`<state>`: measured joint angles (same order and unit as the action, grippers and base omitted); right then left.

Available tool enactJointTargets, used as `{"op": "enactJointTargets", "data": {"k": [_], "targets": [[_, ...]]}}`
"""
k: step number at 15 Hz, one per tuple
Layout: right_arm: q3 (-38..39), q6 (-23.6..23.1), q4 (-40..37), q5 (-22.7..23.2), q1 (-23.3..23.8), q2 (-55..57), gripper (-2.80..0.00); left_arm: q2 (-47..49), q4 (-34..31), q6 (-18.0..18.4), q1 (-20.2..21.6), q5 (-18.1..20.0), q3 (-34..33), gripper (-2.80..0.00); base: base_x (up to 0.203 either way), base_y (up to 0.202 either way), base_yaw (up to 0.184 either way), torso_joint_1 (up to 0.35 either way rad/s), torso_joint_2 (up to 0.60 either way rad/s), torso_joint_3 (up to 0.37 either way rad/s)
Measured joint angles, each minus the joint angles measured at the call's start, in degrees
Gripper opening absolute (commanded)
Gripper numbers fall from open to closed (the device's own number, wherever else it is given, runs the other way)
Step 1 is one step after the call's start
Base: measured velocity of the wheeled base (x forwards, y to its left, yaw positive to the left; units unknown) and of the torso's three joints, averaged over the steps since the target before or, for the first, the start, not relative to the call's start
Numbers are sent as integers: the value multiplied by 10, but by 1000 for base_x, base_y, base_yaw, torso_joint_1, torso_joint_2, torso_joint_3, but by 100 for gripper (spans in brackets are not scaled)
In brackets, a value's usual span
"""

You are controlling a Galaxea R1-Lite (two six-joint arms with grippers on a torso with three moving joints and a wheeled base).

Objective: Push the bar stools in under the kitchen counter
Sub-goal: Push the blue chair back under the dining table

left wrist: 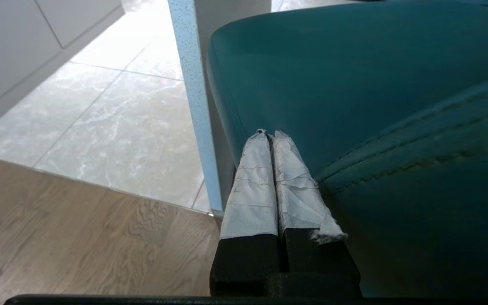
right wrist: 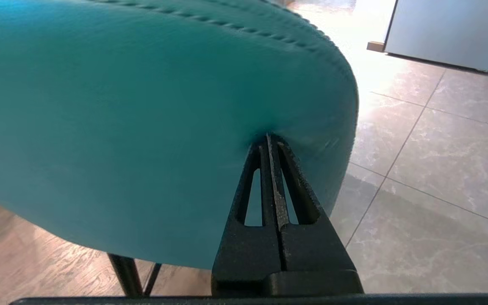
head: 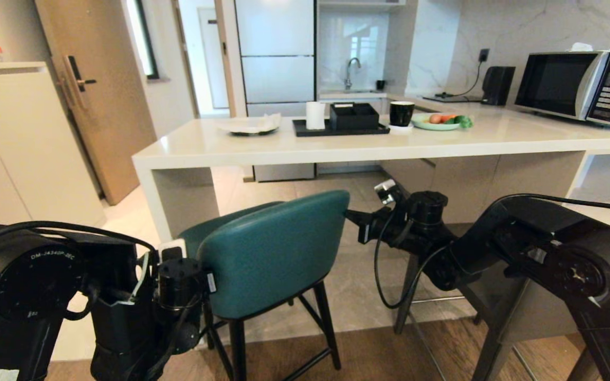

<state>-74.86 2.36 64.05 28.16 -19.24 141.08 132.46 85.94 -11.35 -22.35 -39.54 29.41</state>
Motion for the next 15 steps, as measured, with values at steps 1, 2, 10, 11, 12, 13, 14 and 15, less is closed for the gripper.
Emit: {"op": "enactJointTargets", "data": {"k": [1, 2, 10, 11, 12, 13, 14, 15], "targets": [[0, 0, 0, 1, 1, 1, -280, 0, -11, 0, -8, -3, 9, -280, 0, 0, 0, 0, 0, 0], [0, 0, 0, 1, 3, 1, -280, 0, -13, 0, -13, 0, 14, -280, 0, 0, 0, 0, 0, 0], [-157, 4, -65, -1, 64, 67, -280, -15, 1, -3, -13, -43, -6, -280, 0, 0, 0, 0, 0, 0], [-194, 9, -85, -1, 68, 80, -280, -16, 5, -3, -12, -50, -9, -280, 0, 0, 0, 0, 0, 0], [-227, 17, -105, -1, 69, 91, -280, -17, 6, -3, -11, -52, -10, -280, 0, 0, 0, 0, 0, 0], [-264, 28, -123, 2, 69, 105, -280, -18, 6, -3, -10, -58, -12, -280, 0, 0, 0, 0, 0, 0], [-304, 36, -132, 13, 68, 122, -280, -19, 6, -3, -8, -67, -13, -280, 0, 0, 0, 0, 0, 0], [-338, 42, -135, 30, 65, 139, -280, -19, 6, -3, -7, -71, -15, -280, 0, 0, 0, 0, 0, 0]]}}
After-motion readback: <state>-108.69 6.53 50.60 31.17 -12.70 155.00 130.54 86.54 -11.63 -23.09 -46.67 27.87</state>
